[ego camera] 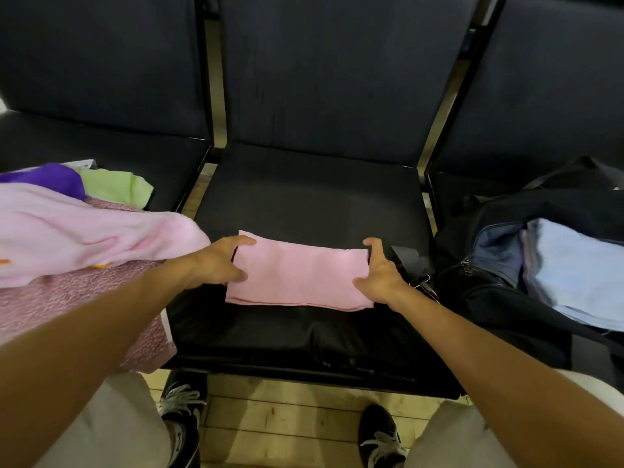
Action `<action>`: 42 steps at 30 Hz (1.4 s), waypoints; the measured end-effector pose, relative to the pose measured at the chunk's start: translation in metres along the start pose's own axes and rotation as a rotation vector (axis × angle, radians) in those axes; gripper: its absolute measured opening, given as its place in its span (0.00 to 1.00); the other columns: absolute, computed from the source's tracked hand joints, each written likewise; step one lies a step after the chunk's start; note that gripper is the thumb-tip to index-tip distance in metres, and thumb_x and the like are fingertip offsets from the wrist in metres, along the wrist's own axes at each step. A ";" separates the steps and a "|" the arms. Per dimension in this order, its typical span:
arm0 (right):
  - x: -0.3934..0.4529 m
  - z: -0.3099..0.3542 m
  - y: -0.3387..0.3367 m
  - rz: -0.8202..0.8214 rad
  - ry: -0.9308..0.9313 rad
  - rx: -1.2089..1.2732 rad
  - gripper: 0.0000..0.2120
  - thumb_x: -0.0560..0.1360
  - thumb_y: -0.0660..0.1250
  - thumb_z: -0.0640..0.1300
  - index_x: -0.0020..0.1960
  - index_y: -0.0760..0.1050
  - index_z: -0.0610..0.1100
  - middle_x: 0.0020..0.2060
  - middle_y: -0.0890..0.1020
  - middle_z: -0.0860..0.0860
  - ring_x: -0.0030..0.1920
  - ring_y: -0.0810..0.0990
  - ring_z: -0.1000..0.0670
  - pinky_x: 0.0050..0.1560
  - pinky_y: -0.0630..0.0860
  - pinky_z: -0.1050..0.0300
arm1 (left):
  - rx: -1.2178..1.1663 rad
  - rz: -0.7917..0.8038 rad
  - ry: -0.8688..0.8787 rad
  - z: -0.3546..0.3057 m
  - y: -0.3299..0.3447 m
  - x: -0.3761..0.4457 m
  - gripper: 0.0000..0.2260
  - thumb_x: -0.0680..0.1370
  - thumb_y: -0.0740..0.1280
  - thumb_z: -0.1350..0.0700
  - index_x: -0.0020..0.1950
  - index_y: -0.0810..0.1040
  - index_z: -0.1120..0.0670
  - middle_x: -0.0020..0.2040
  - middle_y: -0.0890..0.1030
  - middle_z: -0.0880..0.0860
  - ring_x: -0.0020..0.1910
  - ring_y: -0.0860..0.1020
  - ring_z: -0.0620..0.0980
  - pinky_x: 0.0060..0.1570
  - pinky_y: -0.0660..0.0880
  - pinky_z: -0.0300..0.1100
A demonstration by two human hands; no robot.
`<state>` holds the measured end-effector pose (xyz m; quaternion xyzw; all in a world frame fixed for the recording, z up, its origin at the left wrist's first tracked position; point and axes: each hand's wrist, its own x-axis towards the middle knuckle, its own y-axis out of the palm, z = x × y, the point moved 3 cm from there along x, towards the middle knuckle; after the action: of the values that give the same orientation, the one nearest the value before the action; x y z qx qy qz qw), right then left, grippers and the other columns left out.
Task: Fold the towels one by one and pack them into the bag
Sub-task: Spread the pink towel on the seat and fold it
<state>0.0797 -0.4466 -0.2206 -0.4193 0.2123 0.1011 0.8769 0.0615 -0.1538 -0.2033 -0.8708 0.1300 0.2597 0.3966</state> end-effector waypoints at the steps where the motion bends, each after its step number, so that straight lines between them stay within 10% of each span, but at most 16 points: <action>1: -0.003 0.002 -0.002 0.004 -0.025 0.015 0.31 0.75 0.64 0.31 0.70 0.58 0.54 0.58 0.75 0.44 0.54 0.77 0.45 0.49 0.80 0.52 | -0.014 0.002 0.000 0.000 -0.001 -0.003 0.34 0.76 0.70 0.64 0.77 0.60 0.46 0.75 0.62 0.52 0.70 0.66 0.54 0.62 0.72 0.47; 6: -0.013 0.008 -0.013 0.029 -0.136 0.044 0.24 0.77 0.66 0.35 0.70 0.70 0.50 0.67 0.72 0.47 0.61 0.75 0.48 0.58 0.78 0.55 | -0.141 0.002 0.046 -0.013 -0.002 -0.019 0.38 0.74 0.68 0.68 0.78 0.55 0.47 0.75 0.61 0.51 0.72 0.63 0.53 0.67 0.67 0.48; 36: -0.059 0.092 -0.021 -0.049 -0.623 0.281 0.34 0.75 0.69 0.33 0.77 0.63 0.47 0.66 0.74 0.54 0.65 0.75 0.58 0.64 0.74 0.63 | -0.197 -0.106 0.437 -0.135 0.006 -0.061 0.33 0.79 0.63 0.63 0.79 0.50 0.47 0.73 0.64 0.50 0.63 0.72 0.45 0.58 0.72 0.38; 42: -0.053 0.096 -0.019 -0.050 -0.604 0.332 0.30 0.75 0.70 0.35 0.74 0.67 0.49 0.62 0.77 0.56 0.61 0.78 0.59 0.61 0.77 0.62 | -0.267 -0.061 0.440 -0.134 0.006 -0.062 0.33 0.83 0.57 0.57 0.78 0.39 0.38 0.50 0.79 0.55 0.40 0.79 0.48 0.40 0.77 0.34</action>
<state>0.0673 -0.3843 -0.1297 -0.2269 -0.0537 0.1630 0.9587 0.0545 -0.2583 -0.0988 -0.9545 0.1512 0.0667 0.2481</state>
